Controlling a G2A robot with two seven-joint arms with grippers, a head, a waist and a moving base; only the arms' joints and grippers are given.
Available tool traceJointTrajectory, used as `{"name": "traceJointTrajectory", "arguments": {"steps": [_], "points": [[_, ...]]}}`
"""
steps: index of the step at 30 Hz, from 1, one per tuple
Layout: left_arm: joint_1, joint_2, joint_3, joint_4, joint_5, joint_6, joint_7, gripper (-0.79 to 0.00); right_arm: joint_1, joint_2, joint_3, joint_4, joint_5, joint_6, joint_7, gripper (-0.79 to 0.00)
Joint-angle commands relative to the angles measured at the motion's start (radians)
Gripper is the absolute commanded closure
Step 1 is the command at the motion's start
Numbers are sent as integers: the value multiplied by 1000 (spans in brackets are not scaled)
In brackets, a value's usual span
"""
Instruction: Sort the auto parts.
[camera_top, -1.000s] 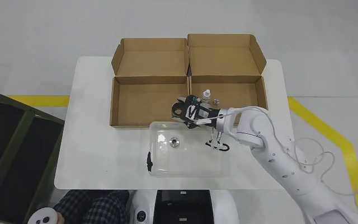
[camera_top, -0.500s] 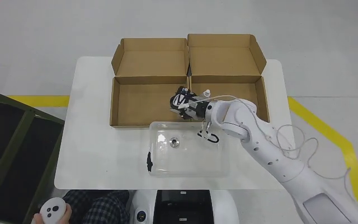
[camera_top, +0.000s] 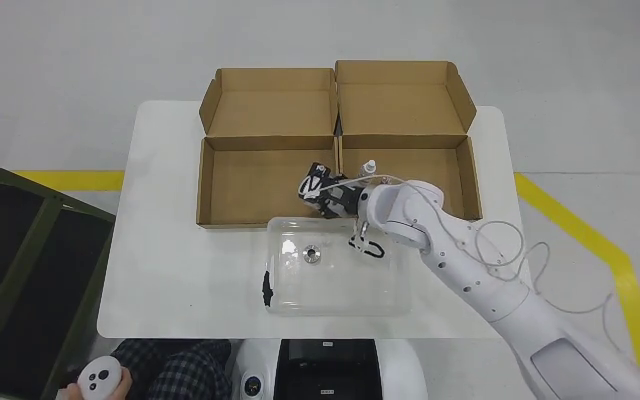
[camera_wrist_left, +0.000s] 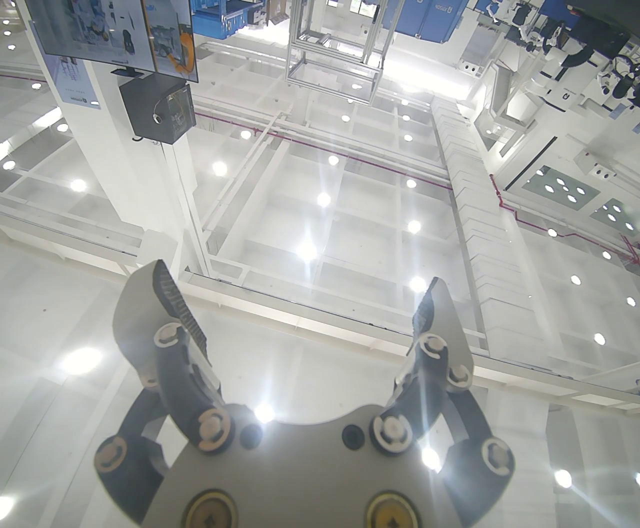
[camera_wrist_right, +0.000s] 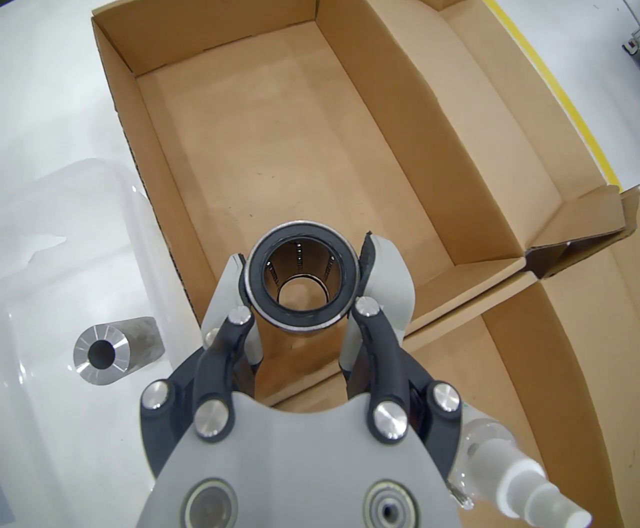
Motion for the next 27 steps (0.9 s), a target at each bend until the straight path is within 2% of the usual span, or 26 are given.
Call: {"name": "traceJointTrajectory", "arguments": {"steps": [1,6,10,12,15,21,27], "points": [[0,0,0,0,0,0,0,-785,1,-3,-1,6,1,-3,4,-157],[0,0,0,0,0,0,0,-785,3,-11,2,18,2,-7,13,-336],[0,0,0,0,0,0,0,-785,7,-17,4,30,4,-14,17,-372],[0,0,0,0,0,0,0,-785,9,-20,4,35,6,-16,20,-443],[0,0,0,0,0,0,0,-785,10,-24,6,39,7,-21,25,-496],[0,0,0,0,0,0,0,-785,6,-24,28,4,1,-33,19,-523],[0,0,0,0,0,0,0,-785,-36,-7,83,-116,-21,-59,24,-533]]}}
